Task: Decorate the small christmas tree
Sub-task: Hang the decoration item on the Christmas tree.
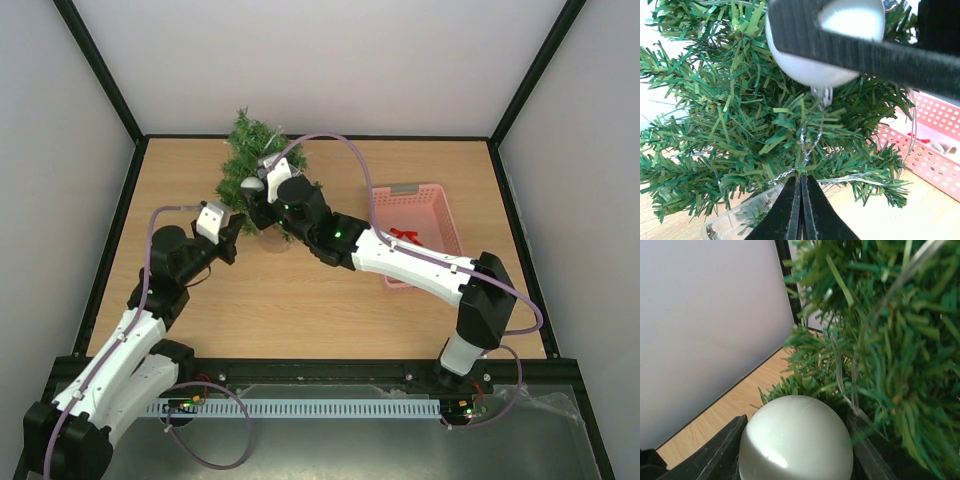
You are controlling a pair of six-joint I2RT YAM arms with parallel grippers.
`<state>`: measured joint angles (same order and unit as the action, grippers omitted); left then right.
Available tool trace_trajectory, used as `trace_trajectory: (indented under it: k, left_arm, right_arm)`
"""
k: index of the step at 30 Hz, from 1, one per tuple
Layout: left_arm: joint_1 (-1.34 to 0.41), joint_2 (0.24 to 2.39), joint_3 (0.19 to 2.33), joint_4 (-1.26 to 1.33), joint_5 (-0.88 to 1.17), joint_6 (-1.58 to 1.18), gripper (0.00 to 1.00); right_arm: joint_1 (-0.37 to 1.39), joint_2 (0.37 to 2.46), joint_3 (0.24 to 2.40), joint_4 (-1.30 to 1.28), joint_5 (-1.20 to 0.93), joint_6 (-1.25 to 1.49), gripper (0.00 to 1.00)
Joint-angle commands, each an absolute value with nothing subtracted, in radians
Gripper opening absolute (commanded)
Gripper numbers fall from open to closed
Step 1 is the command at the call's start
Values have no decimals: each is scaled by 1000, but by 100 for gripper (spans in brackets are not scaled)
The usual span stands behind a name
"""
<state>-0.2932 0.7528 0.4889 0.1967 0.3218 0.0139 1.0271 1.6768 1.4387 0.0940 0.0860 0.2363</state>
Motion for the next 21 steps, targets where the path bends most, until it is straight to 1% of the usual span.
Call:
trace_trajectory:
  k: [1,15,21]
  left_arm:
    - [-287,747,504,246,303,16,2]
    - [-287,723,487,274,316,16,2]
    - [-287,723,489,279,312,14,2]
  right_arm:
    - [1023,1649,1407,93,134,230,44]
    - [1023,1521,1337,92,109,256,61]
    - [1024,1451,1306,74,121,264,62]
